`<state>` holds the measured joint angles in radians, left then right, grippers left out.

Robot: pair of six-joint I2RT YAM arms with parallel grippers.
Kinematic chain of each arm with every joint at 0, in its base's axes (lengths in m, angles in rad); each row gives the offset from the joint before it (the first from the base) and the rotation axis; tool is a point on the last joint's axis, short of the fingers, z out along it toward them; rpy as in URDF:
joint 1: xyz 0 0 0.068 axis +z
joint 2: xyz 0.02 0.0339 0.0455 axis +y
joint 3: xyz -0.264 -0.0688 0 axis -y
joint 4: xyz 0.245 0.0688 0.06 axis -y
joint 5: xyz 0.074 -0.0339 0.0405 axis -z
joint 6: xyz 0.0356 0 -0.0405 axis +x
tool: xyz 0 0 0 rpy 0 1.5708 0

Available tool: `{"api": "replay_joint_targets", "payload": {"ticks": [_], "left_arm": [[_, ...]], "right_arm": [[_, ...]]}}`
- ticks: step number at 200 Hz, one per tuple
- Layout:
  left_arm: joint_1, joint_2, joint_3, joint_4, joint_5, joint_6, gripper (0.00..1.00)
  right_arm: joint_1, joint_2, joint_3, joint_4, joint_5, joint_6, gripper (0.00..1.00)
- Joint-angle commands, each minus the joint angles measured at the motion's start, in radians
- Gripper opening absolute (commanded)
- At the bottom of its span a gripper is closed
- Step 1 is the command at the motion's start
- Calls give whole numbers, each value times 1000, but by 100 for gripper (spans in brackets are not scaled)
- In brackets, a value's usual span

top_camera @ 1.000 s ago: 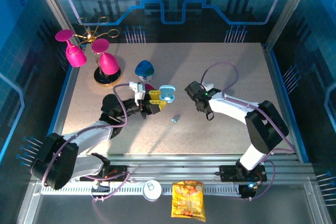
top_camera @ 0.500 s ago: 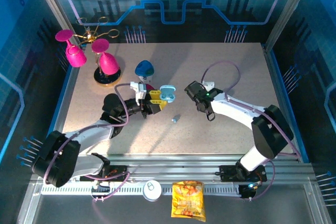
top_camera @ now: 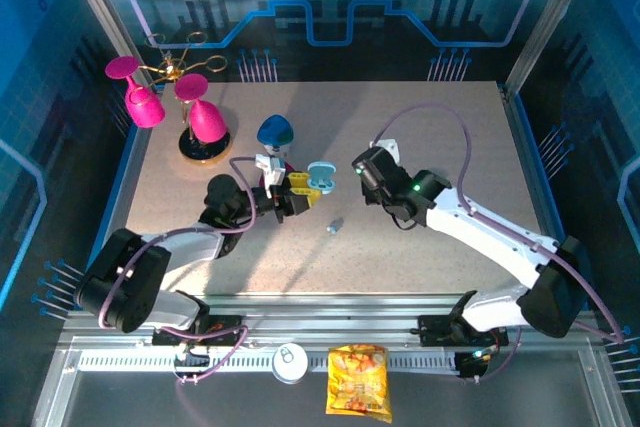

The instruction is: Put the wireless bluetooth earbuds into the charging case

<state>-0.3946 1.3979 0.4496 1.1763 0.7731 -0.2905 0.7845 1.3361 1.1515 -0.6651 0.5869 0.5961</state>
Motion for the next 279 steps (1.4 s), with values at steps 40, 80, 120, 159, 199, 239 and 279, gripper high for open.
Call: {"api": "replay_joint_targets", "payload": {"ticks": [40, 80, 120, 159, 199, 239, 279], "left_arm": [[9, 32, 50, -45, -37, 12, 32], [8, 39, 58, -57, -17, 2, 33], [9, 28, 58, -46, 7, -22, 32], [8, 13, 57, -50, 26, -30, 32], [8, 7, 59, -28, 40, -53, 32], [8, -3, 63, -32, 39, -52, 32], [9, -2, 64, -32, 28, -51, 32]], "right_arm": [[104, -47, 116, 64, -78, -113, 13], [154, -36, 130, 148, -150, -181, 13], [169, -4, 144, 184, -174, -218, 13], [170, 20, 151, 194, -184, -228, 13], [169, 38, 142, 203, -176, -240, 12], [168, 47, 129, 196, -147, -259, 12], [166, 42, 113, 199, -154, -261, 12]]}}
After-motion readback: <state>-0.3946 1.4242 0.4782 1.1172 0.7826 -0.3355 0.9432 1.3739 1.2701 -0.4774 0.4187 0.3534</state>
